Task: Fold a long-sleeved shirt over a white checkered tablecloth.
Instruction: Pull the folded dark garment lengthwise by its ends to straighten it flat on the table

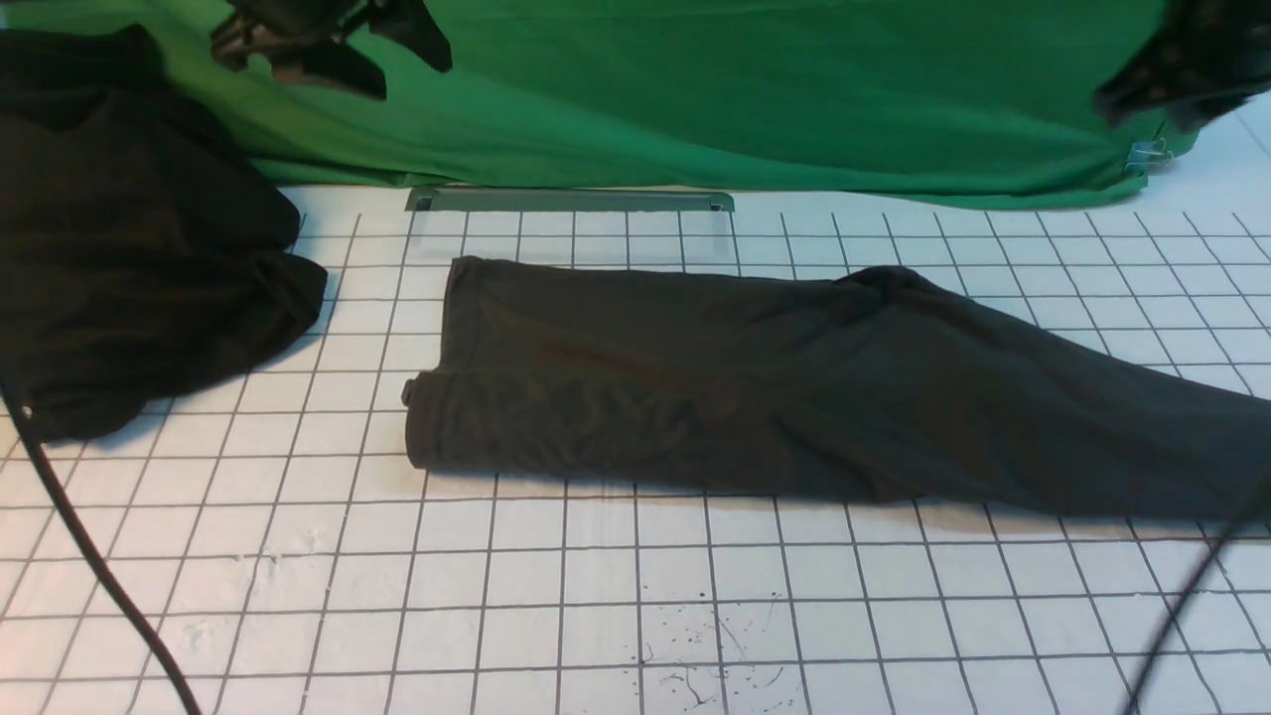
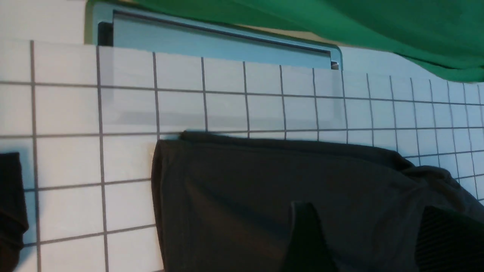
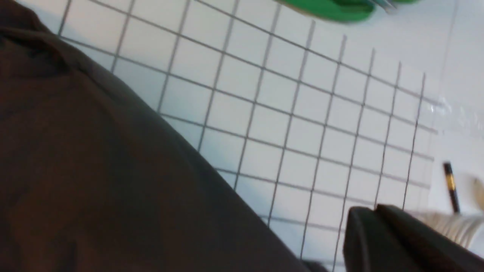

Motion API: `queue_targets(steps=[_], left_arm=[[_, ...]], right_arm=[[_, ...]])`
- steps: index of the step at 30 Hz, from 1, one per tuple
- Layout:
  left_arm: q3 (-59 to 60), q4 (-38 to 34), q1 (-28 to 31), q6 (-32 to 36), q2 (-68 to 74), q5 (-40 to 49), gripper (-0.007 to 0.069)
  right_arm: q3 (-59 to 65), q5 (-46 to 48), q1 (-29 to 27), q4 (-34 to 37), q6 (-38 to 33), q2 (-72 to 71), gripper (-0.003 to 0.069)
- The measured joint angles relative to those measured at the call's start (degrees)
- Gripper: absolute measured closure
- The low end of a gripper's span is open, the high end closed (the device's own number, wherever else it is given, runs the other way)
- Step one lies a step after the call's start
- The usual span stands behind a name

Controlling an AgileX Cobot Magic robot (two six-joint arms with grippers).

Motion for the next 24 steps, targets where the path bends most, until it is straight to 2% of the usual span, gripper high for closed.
queue_targets(steps=[3,4,7,8,9,10,11,12,13,14,18,24], left_arm=[[-0.52,0.05,0.0,0.54,-0.07,0.43,0.0384],[-0.52,0.05,0.0,0.57,-0.07,0.5,0.0391],[-0.24,0.05,0.0,1.15,-0.07,0.75,0.0507],[-0.24,0.05,0.0,1.37,0.0,0.79,0.0538],[-0.24,0.05,0.0,1.43,0.0,0.79,0.0546],[-0.19,0.05,0.0,1.91,0.07,0.79,0.0571],[-0.19,0.05,0.0,1.98,0.07,0.79,0.0574],[-0.19,0.05,0.0,2.27,0.18,0.79,0.0587],[-0.19,0.05,0.0,2.33,0.23,0.79,0.059],[-0.19,0.05,0.0,2.38,0.23,0.81,0.0592],[-0.19,0.05,0.0,2.45,0.23,0.81,0.0593],[-0.19,0.05,0.0,2.77,0.23,0.81,0.0593]], right_arm=[[7.14,0.37,-6.36,5.48,-0.12,-7.1,0.0656],[7.72,0.37,-6.86,6.16,-0.12,-7.54,0.0655],[17.22,0.02,-16.29,10.55,-0.91,-12.7,0.06],[21.72,-1.3,-20.28,13.21,-1.82,-13.52,0.0545],[21.72,-1.3,-20.83,13.21,-1.82,-13.52,0.0536],[26.35,-4.05,-25.15,17.06,-2.87,-13.17,0.0436],[26.83,-4.36,-26.14,17.55,-3.0,-13.06,0.0424],[30.44,-6.81,-29.61,21.83,-4.07,-11.63,0.0314],[31.63,-7.75,-31.29,23.38,-4.69,-10.77,0.0272],[32.78,-8.83,-32.56,24.88,-5.24,-9.54,0.0228],[33.9,-11.31,-34.24,26.73,-6.74,-4.78,0.016],[33.9,-16.51,-34.33,27.94,-8.57,3.05,0.0146]])
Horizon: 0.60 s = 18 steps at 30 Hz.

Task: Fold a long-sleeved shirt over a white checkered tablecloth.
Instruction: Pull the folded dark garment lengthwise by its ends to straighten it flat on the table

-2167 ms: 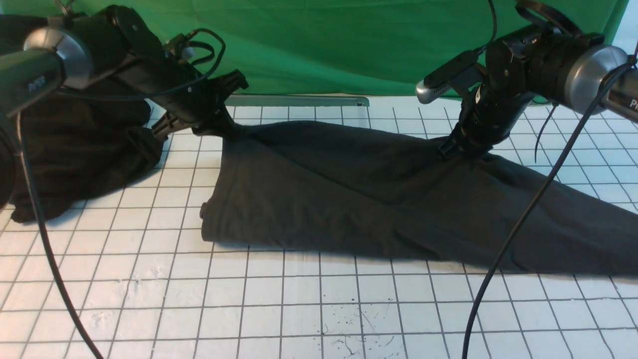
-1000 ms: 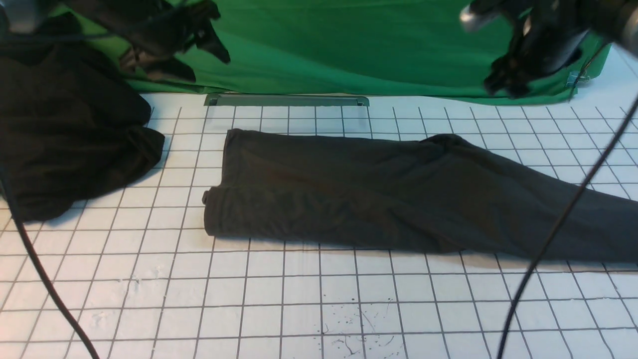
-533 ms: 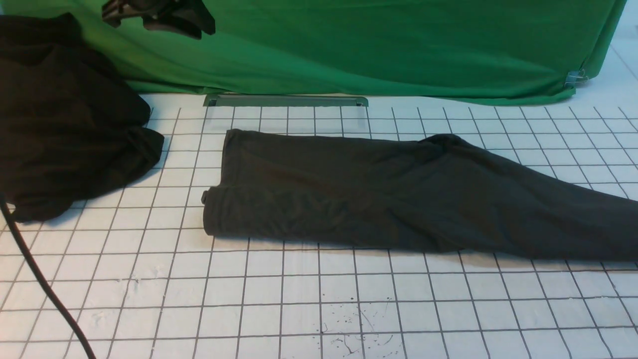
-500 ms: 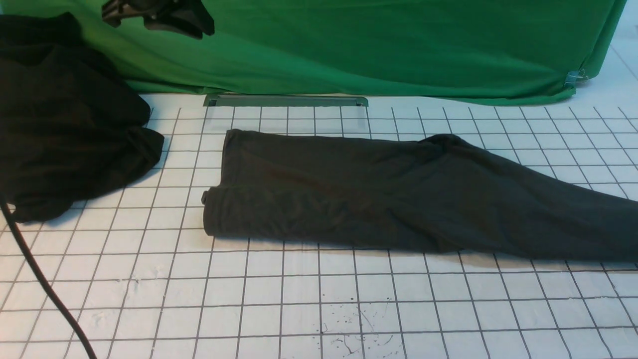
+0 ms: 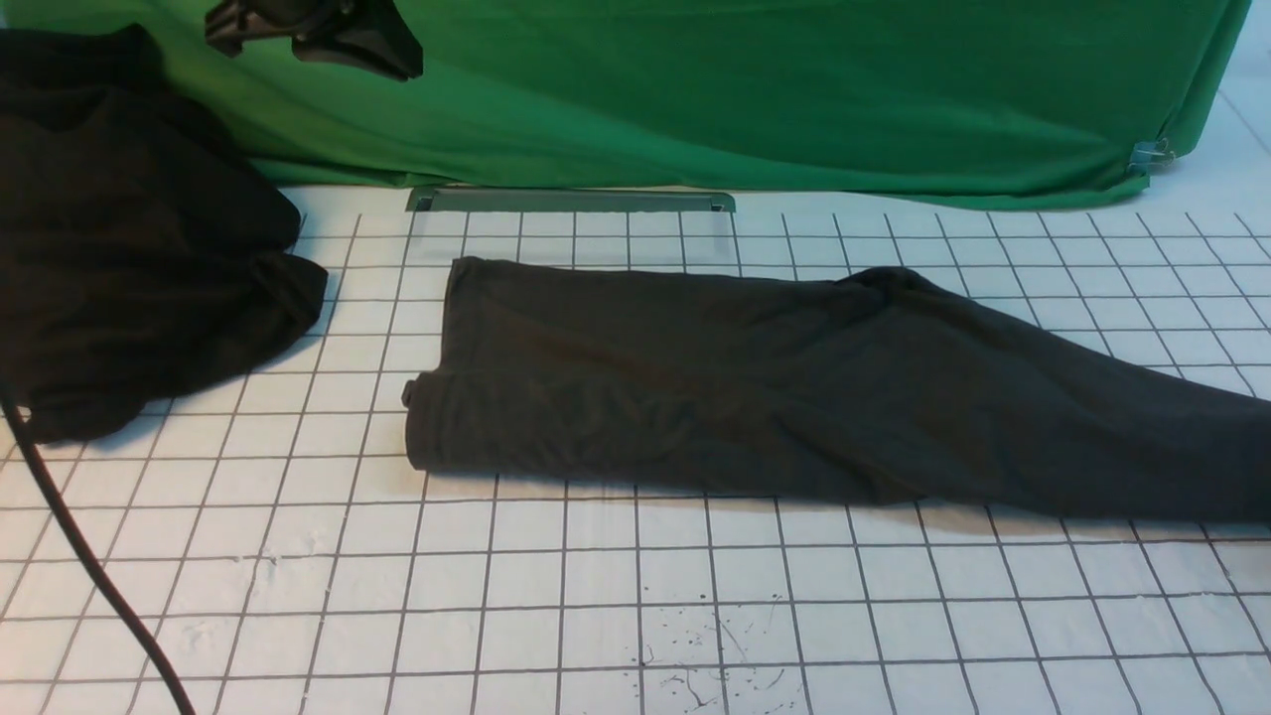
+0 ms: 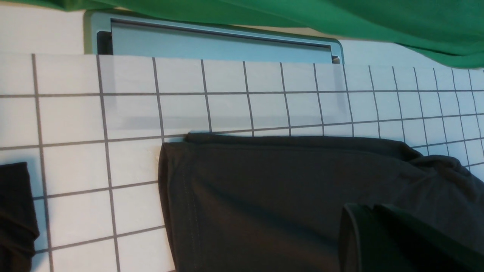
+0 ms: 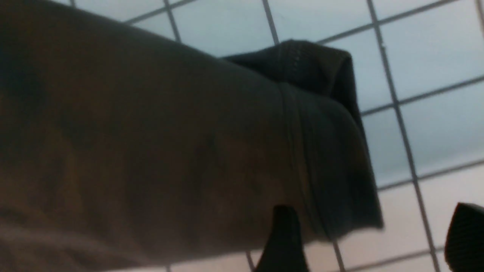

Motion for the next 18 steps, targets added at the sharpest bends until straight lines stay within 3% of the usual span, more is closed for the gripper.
queue_targets(steps=[4,5,7,8,9,10,18], left_arm=[[0.0,0.0,0.0,0.11,0.0,0.0,0.0593],[0.0,0.0,0.0,0.11,0.0,0.0,0.0593],[0.0,0.0,0.0,0.11,0.0,0.0,0.0595],[0.0,0.0,0.0,0.11,0.0,0.0,0.0595],[0.0,0.0,0.0,0.11,0.0,0.0,0.0594],[0.0,0.0,0.0,0.11,0.0,0.0,0.0596],[0.0,0.0,0.0,0.11,0.0,0.0,0.0596]], right_arm=[[0.0,-2.13,0.0,0.05,-2.14,2.9,0.0198],[0.0,-2.65,0.0,0.13,-2.66,3.56,0.0252],[0.02,-3.28,0.12,0.4,-4.23,3.87,0.0441],[0.02,-3.28,0.19,0.46,-4.38,3.87,0.046],[0.02,-3.42,0.53,0.7,-5.32,3.87,0.057],[0.02,-3.48,0.66,0.82,-5.56,3.87,0.0603],[-5.15,-1.1,0.74,0.45,-6.37,2.96,0.0627]])
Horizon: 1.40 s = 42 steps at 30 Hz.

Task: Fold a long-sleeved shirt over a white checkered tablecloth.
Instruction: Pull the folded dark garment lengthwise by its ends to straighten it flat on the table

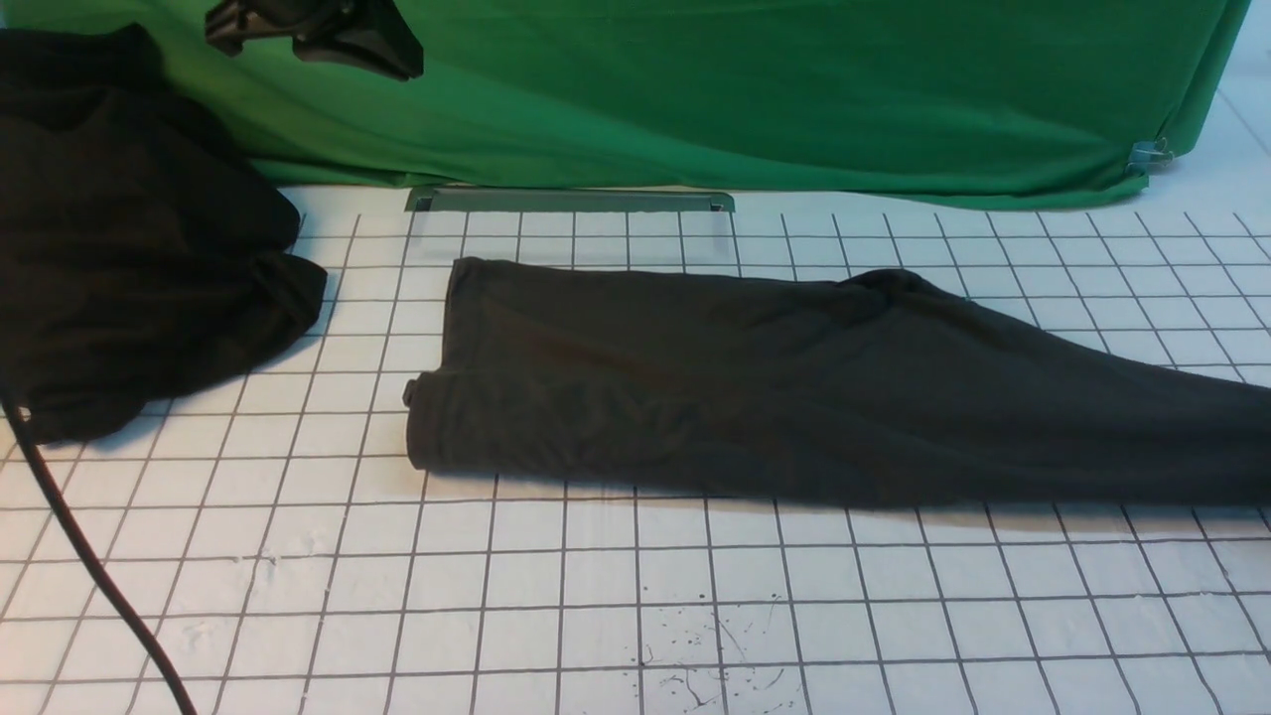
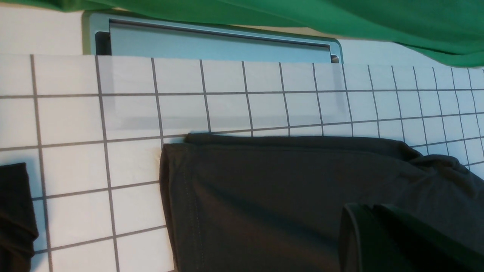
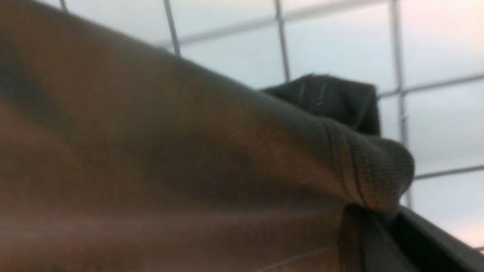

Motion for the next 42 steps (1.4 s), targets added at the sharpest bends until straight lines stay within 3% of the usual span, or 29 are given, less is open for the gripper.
queue_targets(steps=[4,7,12,13,14,17,34,42], left_arm=[[0.0,0.0,0.0,0.0,0.0,0.0,0.0596],[0.0,0.0,0.0,0.0,0.0,0.0,0.0596],[0.0,-0.22,0.0,0.0,0.0,0.1,0.0596],[0.0,-0.22,0.0,0.0,0.0,0.1,0.0596],[0.0,-0.28,0.0,0.0,0.0,0.1,0.0596],[0.0,-0.46,0.0,0.16,0.0,0.1,0.0596],[0.0,-1.02,0.0,0.2,0.0,0.1,0.0596],[0.0,-1.02,0.0,0.27,0.0,0.1,0.0596]], right_arm=[[-0.87,-0.34,0.0,-0.84,0.0,-0.05,0.0607],[-0.89,-0.67,0.0,-3.0,1.05,0.51,0.0516],[-1.05,-1.46,0.0,-5.52,3.54,1.78,0.0214],[-1.11,-1.51,0.0,-5.58,3.54,1.78,0.0187],[-1.88,-1.12,0.0,-5.77,4.19,1.78,0.0093],[-5.04,1.7,0.0,-5.54,5.17,1.78,0.0007],[-8.11,3.56,4.43,-2.61,4.5,10.02,0.0026],[-8.32,2.98,5.04,-2.42,4.44,11.09,0.0132]])
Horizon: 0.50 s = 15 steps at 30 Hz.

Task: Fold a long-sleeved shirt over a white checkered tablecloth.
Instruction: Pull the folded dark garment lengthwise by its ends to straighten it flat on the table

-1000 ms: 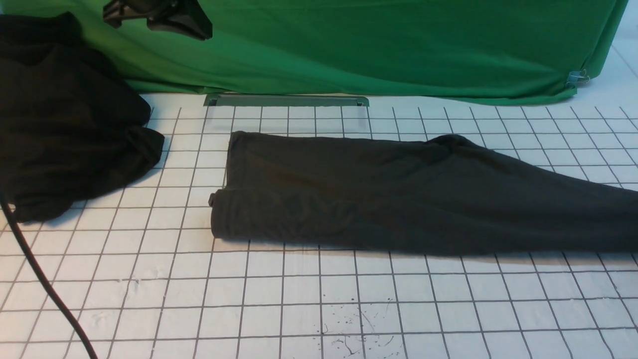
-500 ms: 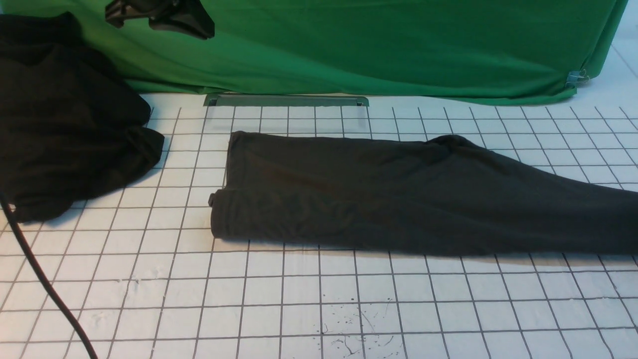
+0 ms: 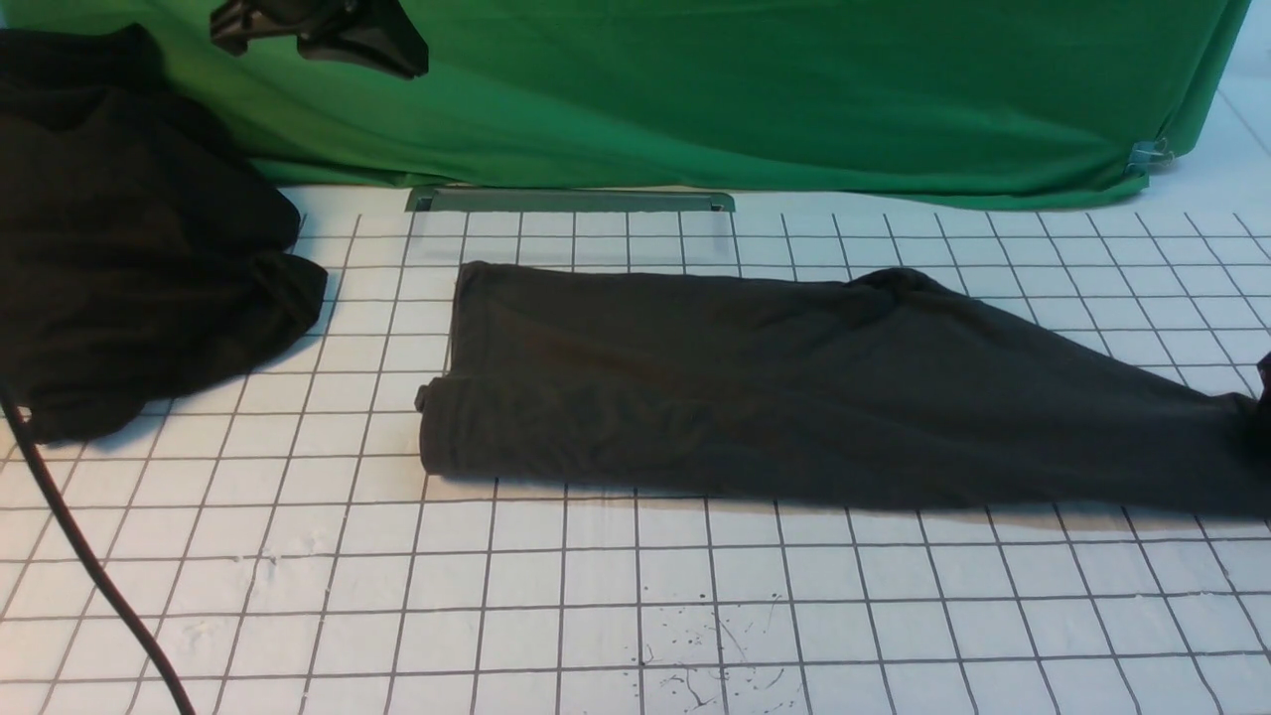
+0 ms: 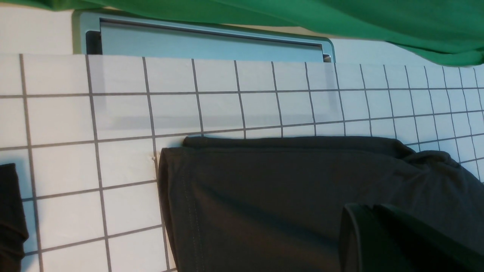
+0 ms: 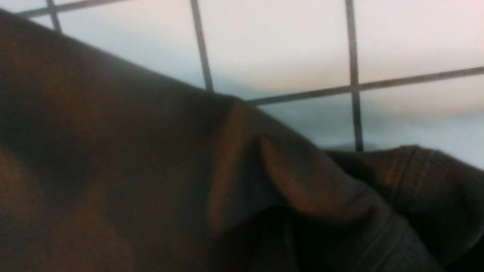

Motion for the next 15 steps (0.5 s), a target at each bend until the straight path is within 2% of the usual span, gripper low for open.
queue_targets(steps=[2,4,6,7,11,15], left_arm=[[0.0,0.0,0.0,0.0,0.0,0.0,0.0596],[0.0,0.0,0.0,0.08,0.0,0.0,0.0596],[0.0,0.06,0.0,0.13,0.0,0.0,0.0596],[0.0,0.06,0.0,0.13,0.0,0.0,0.0596],[0.0,0.06,0.0,0.13,0.0,0.0,0.0596],[0.0,0.64,0.0,0.63,0.0,-0.06,0.0596]], right_arm=[[0.0,0.44,0.0,0.19,0.0,0.0,0.0179],[0.0,1.47,0.07,0.68,-0.32,0.05,0.0321],[-0.05,2.55,0.12,0.68,-1.16,0.05,0.0517],[-0.22,2.95,0.12,0.68,-1.55,0.05,0.0574],[-0.94,4.46,0.07,-0.58,-1.66,-0.38,0.0586],[-3.26,7.32,-0.55,-6.07,0.93,-3.56,0.0585]])
